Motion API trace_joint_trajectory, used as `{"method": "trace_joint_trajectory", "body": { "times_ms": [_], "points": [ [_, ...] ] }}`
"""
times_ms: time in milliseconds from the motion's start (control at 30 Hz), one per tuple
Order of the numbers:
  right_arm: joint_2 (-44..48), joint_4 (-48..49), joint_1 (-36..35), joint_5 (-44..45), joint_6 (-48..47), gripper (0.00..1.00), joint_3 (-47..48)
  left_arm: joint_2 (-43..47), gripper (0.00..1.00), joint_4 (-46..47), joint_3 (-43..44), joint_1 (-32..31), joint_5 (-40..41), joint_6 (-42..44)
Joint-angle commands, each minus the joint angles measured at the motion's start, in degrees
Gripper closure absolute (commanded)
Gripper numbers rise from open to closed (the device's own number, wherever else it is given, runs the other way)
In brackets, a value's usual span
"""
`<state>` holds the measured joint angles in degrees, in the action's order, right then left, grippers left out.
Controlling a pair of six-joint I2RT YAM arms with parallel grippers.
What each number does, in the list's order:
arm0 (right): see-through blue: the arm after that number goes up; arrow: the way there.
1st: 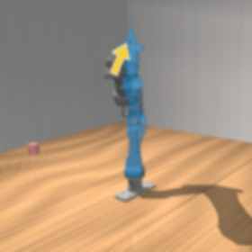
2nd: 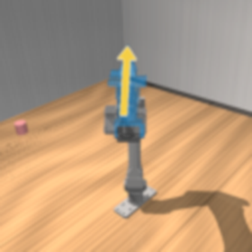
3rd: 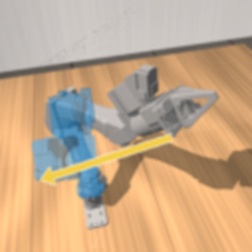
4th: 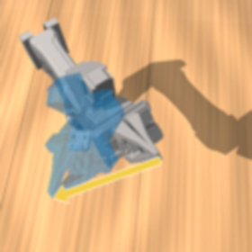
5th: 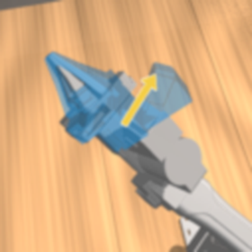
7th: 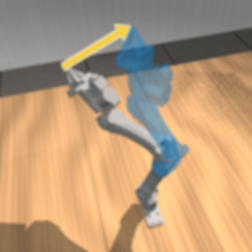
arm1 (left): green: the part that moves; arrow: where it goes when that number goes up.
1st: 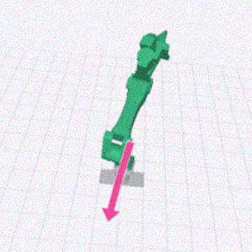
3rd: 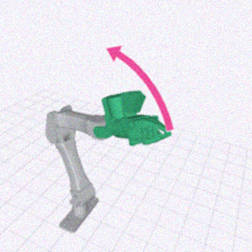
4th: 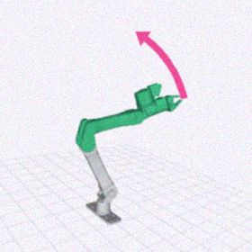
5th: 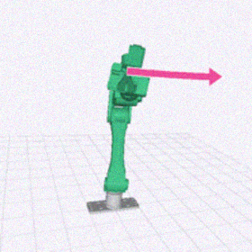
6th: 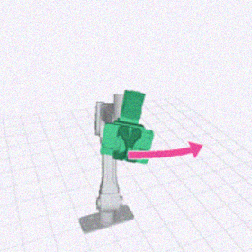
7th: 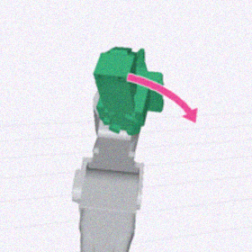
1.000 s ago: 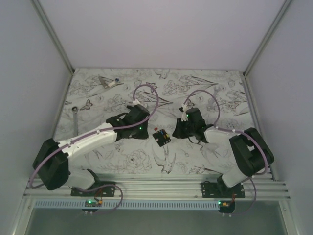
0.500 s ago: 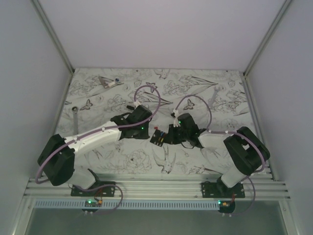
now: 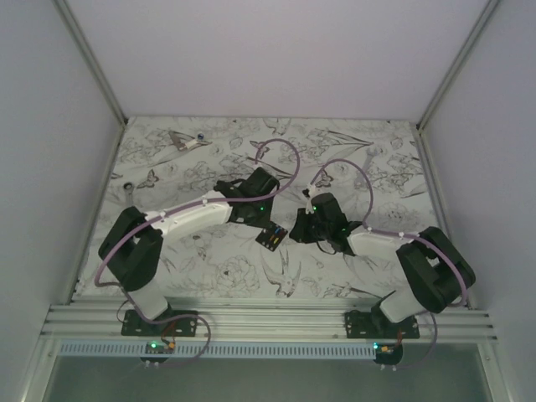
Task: Snap on the fuse box
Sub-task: Install the fuse at the fuse box base.
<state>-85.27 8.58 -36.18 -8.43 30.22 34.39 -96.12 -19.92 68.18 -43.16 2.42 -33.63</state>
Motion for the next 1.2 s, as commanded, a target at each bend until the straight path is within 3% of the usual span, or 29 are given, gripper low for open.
{"method": "trace_joint_trajectory", "body": {
  "times_ms": [0,433,700,1033,1167],
  "points": [
    [-3.6,2.7,0.5,0.8,-0.5,0.76,2.5,-3.2,1.00,-2.5,3.3,-0.3,-3.6,5.1],
    [-13.0,4.5,0.6,-4.3,-2.2,0.79,8.2,-6.5,1.00,-4.4,5.6,-0.1,-2.7,7.2],
    [-7.6,1.7,0.6,0.7,-3.4,0.76,6.6,-6.3,1.00,-7.3,5.2,-0.2,2.7,-0.4],
    [-2.1,-0.3,0.6,6.7,-3.8,0.54,4.0,-8.4,1.00,-8.6,7.4,-0.6,7.1,-5.9],
    [0.0,-1.7,0.6,10.7,-3.7,0.38,3.0,-9.0,1.00,-8.6,8.0,-1.0,9.0,-8.3]
  ]
}}
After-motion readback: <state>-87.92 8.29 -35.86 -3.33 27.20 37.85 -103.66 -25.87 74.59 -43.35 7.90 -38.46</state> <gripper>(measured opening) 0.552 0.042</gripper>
